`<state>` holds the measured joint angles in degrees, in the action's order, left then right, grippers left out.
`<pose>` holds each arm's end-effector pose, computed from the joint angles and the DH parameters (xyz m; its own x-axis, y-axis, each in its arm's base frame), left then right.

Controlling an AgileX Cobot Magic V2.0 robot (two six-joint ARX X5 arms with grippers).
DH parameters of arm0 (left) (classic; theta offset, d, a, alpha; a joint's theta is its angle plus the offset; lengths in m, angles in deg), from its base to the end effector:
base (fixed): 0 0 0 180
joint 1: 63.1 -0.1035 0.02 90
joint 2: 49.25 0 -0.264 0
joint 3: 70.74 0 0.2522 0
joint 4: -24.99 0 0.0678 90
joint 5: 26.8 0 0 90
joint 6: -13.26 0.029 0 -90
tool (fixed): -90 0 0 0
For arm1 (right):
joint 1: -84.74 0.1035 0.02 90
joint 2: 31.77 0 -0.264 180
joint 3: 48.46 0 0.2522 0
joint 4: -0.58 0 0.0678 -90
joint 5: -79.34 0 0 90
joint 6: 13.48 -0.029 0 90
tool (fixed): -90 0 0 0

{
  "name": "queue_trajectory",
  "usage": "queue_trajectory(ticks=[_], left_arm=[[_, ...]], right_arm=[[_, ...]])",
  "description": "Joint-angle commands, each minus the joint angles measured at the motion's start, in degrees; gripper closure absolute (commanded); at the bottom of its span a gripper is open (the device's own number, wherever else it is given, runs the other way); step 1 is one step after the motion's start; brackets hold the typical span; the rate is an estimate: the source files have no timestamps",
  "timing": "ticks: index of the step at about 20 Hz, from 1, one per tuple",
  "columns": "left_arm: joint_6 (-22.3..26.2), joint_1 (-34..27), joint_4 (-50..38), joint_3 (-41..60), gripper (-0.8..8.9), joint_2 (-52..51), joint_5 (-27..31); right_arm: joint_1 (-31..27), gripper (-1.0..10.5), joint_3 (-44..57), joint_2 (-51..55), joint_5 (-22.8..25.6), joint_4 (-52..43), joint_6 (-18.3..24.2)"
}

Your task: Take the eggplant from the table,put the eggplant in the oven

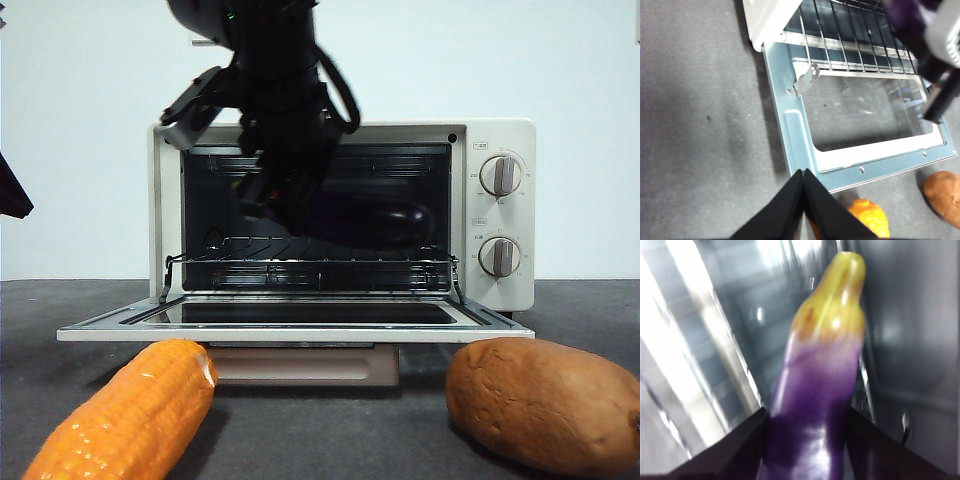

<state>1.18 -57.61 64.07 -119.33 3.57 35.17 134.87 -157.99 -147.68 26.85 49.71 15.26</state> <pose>0.1778 -0.0308 0.2312 0.5944 -0.5292 -0.6055 0.2725 0.8409 -0.4675 0.2940 0.3244 0.2381 0.7553 -0.0456 -0.6538 -0.5941 0.3737 -0.7123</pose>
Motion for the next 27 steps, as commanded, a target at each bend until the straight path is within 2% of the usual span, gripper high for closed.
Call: queue_trajectory(ticks=[1,4,7,13,27], left_arm=[[0.0,0.15,-0.61,-0.24,8.08,0.35,-0.33],[0.02,0.15,-0.7,-0.24,8.08,0.35,-0.33],[0.02,0.15,-0.74,-0.24,8.08,0.35,-0.33],[0.46,0.15,-0.9,-0.24,8.08,0.52,-0.31],[0.48,0.15,-1.14,-0.24,8.08,3.04,-0.31]], right_arm=[[-0.15,7.6,-1.84,-2.49,1.99,-3.34,2.69],[-0.5,7.1,-1.84,-3.23,1.49,-3.63,3.21],[-0.33,6.7,-1.84,-3.45,1.2,-3.63,1.68],[1.88,6.7,-1.84,-3.45,1.51,-2.54,1.4],[2.14,6.7,-1.86,-3.43,1.51,-0.55,-0.92]])
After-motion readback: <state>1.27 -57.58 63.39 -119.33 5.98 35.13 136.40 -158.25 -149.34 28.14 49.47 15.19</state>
